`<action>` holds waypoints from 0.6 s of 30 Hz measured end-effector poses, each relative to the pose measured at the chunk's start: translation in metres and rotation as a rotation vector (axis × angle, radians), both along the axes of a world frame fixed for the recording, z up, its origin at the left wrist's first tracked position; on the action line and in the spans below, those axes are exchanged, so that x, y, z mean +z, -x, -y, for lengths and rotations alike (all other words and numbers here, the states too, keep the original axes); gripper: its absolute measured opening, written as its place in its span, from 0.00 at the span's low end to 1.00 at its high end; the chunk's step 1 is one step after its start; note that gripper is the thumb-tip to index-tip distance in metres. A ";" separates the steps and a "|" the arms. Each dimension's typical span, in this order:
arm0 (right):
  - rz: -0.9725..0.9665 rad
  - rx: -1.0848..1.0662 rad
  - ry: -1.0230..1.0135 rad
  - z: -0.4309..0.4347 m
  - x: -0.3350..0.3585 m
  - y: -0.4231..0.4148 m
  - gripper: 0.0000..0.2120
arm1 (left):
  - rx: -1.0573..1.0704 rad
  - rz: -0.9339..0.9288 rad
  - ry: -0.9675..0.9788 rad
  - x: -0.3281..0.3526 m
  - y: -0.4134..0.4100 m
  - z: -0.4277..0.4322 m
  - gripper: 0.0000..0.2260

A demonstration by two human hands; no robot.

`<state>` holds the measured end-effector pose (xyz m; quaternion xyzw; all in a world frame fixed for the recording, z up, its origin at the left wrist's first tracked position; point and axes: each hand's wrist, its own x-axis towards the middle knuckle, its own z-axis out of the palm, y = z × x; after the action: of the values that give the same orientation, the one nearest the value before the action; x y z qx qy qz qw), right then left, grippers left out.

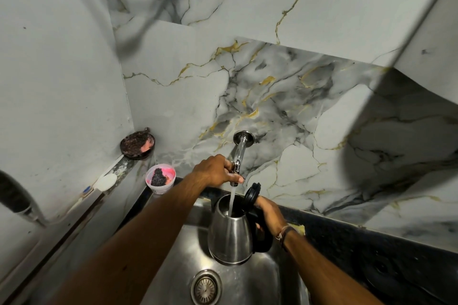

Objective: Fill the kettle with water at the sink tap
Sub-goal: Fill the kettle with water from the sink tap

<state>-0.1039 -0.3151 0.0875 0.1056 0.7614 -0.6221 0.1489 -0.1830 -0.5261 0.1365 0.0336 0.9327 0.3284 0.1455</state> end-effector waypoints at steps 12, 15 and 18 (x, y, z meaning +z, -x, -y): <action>0.003 -0.002 -0.017 -0.001 -0.003 0.001 0.09 | -0.007 -0.009 -0.015 -0.001 0.002 0.002 0.15; 0.015 -0.007 -0.011 -0.001 -0.003 0.002 0.12 | -0.009 -0.006 -0.022 -0.001 0.003 0.001 0.16; 0.015 -0.001 -0.015 0.000 -0.001 0.001 0.11 | -0.015 0.000 -0.028 0.000 0.003 0.001 0.15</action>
<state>-0.1047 -0.3152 0.0864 0.1114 0.7648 -0.6158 0.1534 -0.1856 -0.5272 0.1362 0.0426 0.9277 0.3405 0.1474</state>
